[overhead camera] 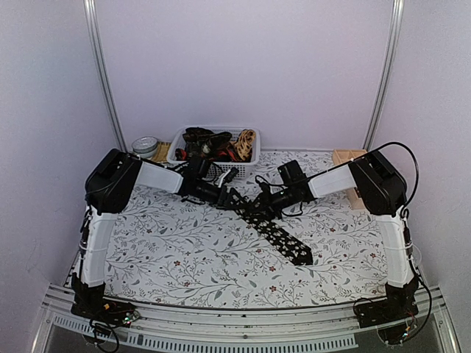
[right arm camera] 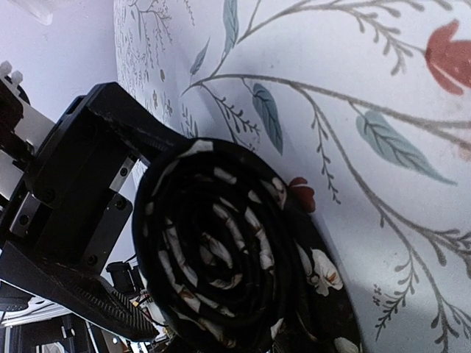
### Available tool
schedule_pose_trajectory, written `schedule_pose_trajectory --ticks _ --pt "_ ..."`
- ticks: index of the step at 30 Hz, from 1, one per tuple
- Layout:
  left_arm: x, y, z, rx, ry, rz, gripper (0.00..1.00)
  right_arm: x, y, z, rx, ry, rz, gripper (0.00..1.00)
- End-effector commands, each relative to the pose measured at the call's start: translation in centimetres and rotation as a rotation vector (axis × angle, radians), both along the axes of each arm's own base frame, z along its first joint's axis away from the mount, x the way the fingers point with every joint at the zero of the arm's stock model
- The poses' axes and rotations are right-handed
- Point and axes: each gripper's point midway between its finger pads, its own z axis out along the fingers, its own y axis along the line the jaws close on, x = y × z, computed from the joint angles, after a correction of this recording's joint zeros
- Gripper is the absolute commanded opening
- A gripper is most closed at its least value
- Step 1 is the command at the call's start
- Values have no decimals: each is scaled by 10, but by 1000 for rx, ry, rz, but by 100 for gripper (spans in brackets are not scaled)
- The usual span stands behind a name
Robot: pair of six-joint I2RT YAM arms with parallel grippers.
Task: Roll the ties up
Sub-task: Roll the tie at the center of the board.
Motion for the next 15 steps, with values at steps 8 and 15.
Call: schedule_pose_trajectory --ticks 8,15 --pt "-8 5 -40 25 160 -1 53 -12 -21 -69 -142 106 -40 25" --pt "-13 7 -48 34 193 11 30 -10 -23 -67 -143 101 -51 25"
